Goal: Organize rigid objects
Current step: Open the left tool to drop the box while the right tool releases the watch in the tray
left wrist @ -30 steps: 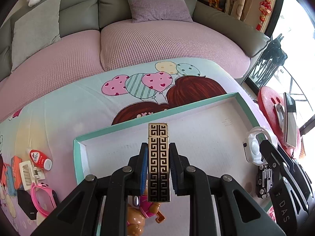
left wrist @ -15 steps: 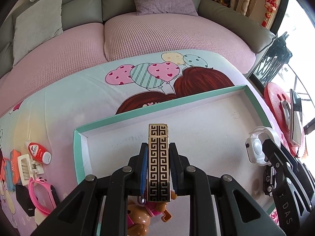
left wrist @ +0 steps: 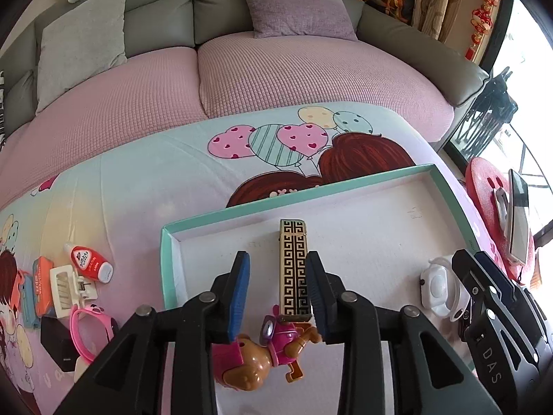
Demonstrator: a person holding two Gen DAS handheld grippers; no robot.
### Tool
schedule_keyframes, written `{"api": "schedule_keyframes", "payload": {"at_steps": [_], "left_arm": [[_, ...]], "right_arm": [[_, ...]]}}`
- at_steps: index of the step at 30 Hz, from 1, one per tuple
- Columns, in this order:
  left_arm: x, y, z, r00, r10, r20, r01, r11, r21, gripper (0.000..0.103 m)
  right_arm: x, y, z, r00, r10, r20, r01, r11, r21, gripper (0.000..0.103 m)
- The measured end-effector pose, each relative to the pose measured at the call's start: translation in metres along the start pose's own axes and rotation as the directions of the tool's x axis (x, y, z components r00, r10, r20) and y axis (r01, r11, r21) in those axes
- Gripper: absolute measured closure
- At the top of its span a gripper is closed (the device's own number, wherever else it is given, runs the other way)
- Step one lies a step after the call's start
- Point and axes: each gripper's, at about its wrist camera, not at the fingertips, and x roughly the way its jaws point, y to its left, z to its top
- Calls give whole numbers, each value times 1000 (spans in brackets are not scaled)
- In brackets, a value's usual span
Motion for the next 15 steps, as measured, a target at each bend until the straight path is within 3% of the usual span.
{"api": "schedule_keyframes", "payload": {"at_steps": [8, 15], "left_arm": [[-16, 18, -4, 998, 50, 44, -48, 998, -38, 51], [-23, 36, -11, 994, 82, 70, -75, 993, -86, 35]], "right_arm": [[-3, 3, 1, 1000, 15, 11, -15, 1000, -4, 61], [-3, 5, 1, 1000, 28, 11, -28, 1000, -11, 46]]}}
